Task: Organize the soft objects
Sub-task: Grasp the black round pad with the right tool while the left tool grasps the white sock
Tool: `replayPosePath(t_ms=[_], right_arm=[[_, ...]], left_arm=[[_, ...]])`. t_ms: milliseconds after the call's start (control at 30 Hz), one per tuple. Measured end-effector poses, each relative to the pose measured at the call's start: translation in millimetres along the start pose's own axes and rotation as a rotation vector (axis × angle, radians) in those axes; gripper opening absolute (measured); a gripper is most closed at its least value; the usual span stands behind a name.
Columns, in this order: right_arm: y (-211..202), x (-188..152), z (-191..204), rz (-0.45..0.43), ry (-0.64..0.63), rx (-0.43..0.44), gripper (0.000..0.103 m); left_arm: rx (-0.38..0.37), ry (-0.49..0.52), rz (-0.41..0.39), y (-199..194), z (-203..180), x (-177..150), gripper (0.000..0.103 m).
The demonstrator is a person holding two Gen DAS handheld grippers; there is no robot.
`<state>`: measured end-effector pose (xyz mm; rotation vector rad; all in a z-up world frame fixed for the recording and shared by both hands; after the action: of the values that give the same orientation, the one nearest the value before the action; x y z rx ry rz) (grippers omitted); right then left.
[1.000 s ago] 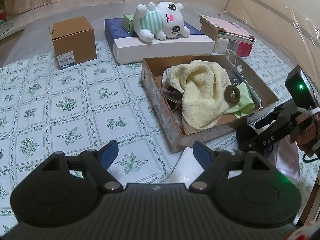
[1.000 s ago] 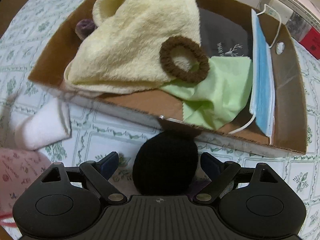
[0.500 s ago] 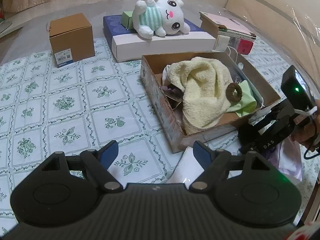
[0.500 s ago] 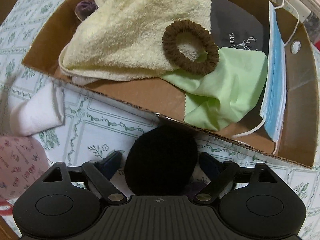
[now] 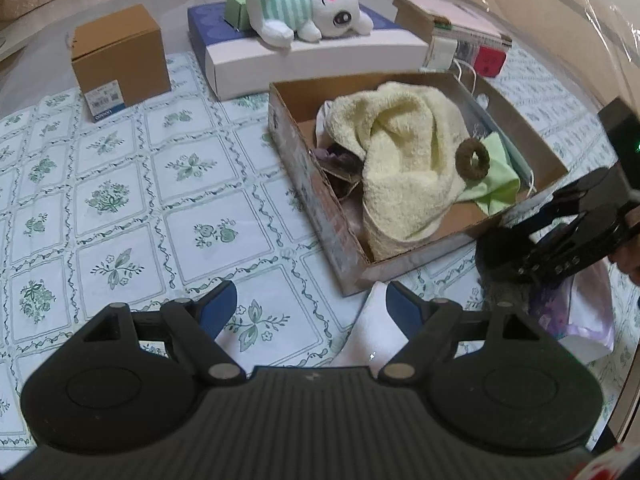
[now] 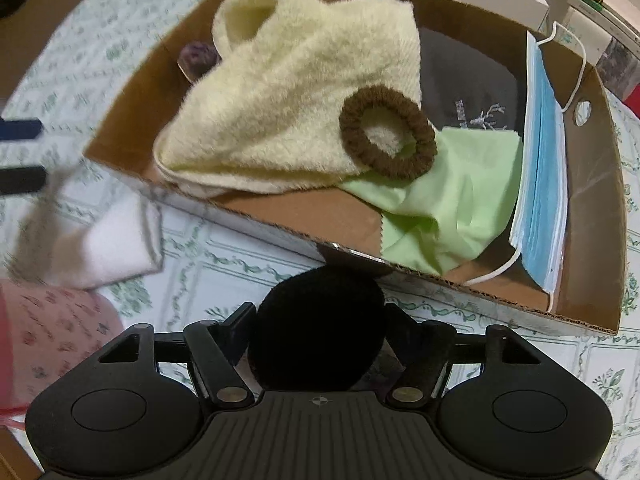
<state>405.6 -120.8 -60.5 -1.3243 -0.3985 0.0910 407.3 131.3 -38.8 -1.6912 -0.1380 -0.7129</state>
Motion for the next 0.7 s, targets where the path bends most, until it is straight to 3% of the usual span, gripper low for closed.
replayPosePath(t_ms=[267,367,700], right_arm=[[-1.2,19.5,-2.7,-0.062,0.086,0.075,0.066],[0.5,20.6,1.5,-0.066,0.103,0.11,0.066],[5.2,18.9,7.2,-0.065,0.083,0.109,0.066]], left_arm=[[-0.016,0.044,0.072,20.9,-2.9,-4.8,0.077],[-0.048,0.065,0.105,32.5,-6.0,-7.6,0.072],[-0.164,0.108,0.161,58.6,-20.1,-11.6,0.053]])
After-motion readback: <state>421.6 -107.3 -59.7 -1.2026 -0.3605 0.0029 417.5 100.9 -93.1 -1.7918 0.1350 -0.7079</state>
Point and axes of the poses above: each gripper's, at about its wrist camera, not at the fingertips, and y roughly the way its jaws point, z to its left, x to its top, the point moved 5 cm from there along y, roughly the way its jaws point, and after that the axes turned 4 degrees about y, right-handed, at the moved point
